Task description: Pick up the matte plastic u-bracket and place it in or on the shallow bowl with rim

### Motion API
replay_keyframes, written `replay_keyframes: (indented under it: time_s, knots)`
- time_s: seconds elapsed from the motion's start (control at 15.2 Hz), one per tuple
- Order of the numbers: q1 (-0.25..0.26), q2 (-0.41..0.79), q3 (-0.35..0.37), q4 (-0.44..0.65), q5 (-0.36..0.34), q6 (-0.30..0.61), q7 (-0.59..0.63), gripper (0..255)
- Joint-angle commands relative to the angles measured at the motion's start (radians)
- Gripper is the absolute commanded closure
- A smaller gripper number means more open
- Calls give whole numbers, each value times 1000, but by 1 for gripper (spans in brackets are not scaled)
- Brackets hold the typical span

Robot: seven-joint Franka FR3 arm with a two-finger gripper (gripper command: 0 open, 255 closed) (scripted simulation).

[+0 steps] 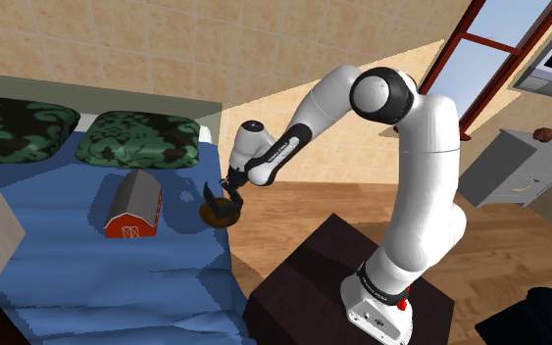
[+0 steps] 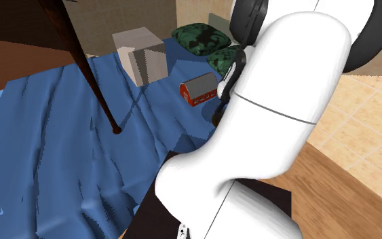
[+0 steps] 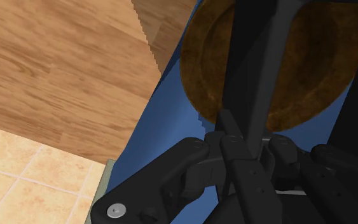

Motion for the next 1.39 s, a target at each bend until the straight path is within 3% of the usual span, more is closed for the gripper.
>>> replay_keyframes:
  time_s: [0.0,0.46,0.99,1.06,1.32]
  knots:
    - [14,24,-16,8,-14,19,13,255]
    - [61,123,-74,50,-53,82,52,255]
    - [61,123,-75,50,-52,82,52,255]
    - [61,123,-75,50,-52,82,51,0]
    - [61,122,-76,47,-52,84,52,0]
